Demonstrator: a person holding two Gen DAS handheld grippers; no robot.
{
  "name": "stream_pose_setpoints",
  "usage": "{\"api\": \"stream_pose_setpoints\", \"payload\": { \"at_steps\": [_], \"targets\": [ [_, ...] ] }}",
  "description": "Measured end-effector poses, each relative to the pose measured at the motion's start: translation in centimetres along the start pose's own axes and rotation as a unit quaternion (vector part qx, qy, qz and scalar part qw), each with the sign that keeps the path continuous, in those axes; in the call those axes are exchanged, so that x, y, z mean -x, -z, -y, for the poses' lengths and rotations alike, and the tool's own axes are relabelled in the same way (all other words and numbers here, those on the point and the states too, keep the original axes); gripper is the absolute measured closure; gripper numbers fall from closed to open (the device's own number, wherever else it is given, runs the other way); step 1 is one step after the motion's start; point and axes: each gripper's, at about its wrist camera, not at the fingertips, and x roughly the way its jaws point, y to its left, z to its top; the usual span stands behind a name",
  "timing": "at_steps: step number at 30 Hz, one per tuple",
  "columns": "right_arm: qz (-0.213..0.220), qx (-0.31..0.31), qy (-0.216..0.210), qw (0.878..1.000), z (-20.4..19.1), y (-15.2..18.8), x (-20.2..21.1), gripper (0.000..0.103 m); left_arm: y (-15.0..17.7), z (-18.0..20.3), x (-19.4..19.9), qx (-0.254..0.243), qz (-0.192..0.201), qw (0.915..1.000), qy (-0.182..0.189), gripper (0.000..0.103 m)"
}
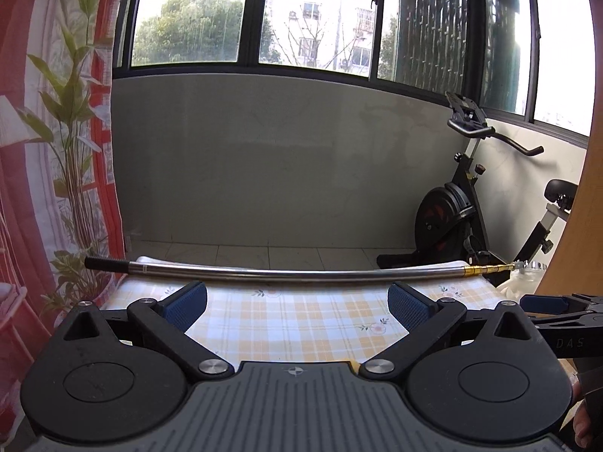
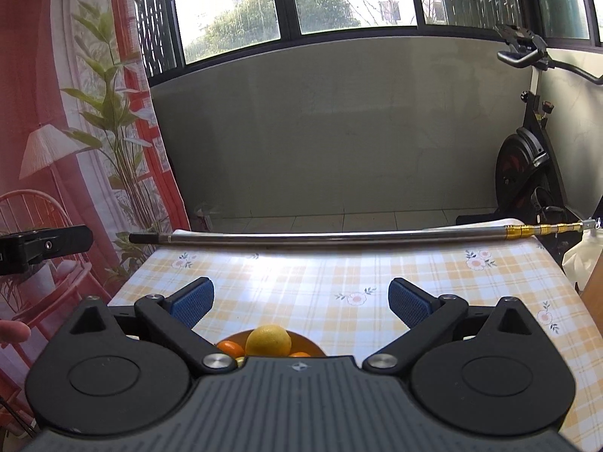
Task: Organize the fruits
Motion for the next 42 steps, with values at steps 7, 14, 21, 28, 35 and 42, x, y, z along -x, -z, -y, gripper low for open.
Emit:
{"api": "stream_pose_setpoints", "payload": {
  "at_steps": [7, 14, 21, 28, 35, 42],
  "targets": [
    [0.054, 0.004, -0.002, 0.999, -0.5, -3.3, 3.4, 0.002, -3.5, 1.6, 3.2, -0.023, 0.06, 0.9979, -0.004, 0.0],
    [0.098, 0.015, 0.013, 0.995, -1.0, -4.7, 6.1, 0.001, -4.6, 3.2, 5.6, -0.03, 0.102, 0.9939, -0.031, 0.0],
    [0.101, 0.029, 0.026, 0.994, -1.4, -4.7, 6.9, 0.001, -4.7, 3.9, 6.5, -0.041, 0.107, 0.9931, -0.027, 0.0],
    [0.101, 0.028, 0.032, 0.994, -1.5, -4.8, 7.1, 0.0, -4.6, 4.0, 6.8, -0.055, 0.109, 0.992, -0.031, 0.0],
    [0.1, 0.026, 0.035, 0.994, -1.5, -4.9, 7.2, 0.0, -4.7, 3.6, 6.8, -0.051, 0.106, 0.9928, -0.02, 0.0],
    [0.098, 0.025, 0.035, 0.994, -1.5, -4.9, 7.1, 0.001, -4.5, 3.5, 6.8, -0.052, 0.103, 0.9933, -0.013, 0.0]
  ]
}}
